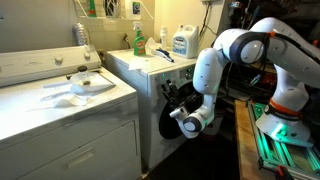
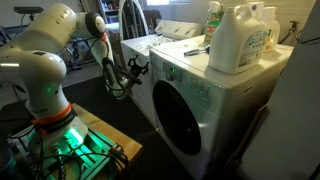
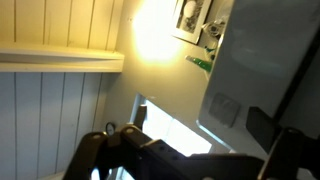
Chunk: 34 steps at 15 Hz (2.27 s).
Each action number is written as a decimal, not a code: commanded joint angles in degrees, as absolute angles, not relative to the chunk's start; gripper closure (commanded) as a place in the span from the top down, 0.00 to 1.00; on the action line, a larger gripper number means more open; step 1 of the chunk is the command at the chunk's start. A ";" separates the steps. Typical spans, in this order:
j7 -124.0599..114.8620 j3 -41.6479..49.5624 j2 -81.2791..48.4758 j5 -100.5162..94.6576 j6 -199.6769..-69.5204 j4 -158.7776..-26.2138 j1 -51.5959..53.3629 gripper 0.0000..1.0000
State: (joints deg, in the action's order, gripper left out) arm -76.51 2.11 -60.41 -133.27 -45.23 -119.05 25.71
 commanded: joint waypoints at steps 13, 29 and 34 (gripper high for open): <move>-67.72 -6.13 -61.02 -130.01 -50.14 -123.13 19.52 1.00; -68.68 -3.50 -57.11 -134.36 -49.41 -121.47 13.63 1.00; -68.83 -3.57 -57.19 -135.75 -47.20 -120.69 12.43 1.00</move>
